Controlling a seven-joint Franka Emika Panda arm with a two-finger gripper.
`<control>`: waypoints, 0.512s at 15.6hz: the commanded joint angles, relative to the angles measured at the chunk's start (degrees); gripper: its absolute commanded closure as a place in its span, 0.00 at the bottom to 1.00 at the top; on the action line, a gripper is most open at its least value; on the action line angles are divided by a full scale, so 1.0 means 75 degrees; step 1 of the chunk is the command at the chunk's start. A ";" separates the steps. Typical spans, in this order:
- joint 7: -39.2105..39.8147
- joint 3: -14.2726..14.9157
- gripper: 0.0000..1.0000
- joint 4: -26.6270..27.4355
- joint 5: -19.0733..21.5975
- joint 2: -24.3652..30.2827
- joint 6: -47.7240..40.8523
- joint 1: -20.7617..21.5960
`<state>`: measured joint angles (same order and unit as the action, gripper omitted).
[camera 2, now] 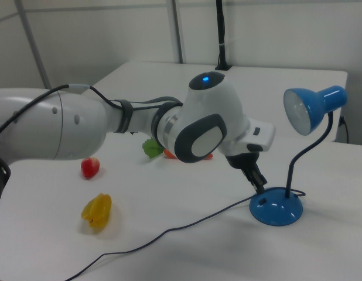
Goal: Turn on desk lamp
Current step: 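Move the gripper over to the blue lamp's round base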
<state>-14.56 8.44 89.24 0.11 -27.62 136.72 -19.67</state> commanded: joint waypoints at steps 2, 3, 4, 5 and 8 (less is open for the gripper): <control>-0.0039 -0.0001 1.00 -0.0004 0.0090 -0.0301 0.0672 -0.0014; -0.0051 -0.0001 1.00 -0.0004 0.0090 -0.0325 0.0720 -0.0014; -0.0063 -0.0001 1.00 -0.0004 0.0067 -0.0406 0.0720 -0.0002; -0.0074 -0.0001 1.00 -0.0016 0.0067 -0.0442 0.0755 -0.0002; -0.0074 -0.0013 1.00 -0.0016 0.0055 -0.0489 0.0813 0.0010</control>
<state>-14.56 8.30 89.21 0.11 -30.95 141.22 -19.98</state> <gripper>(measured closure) 0.991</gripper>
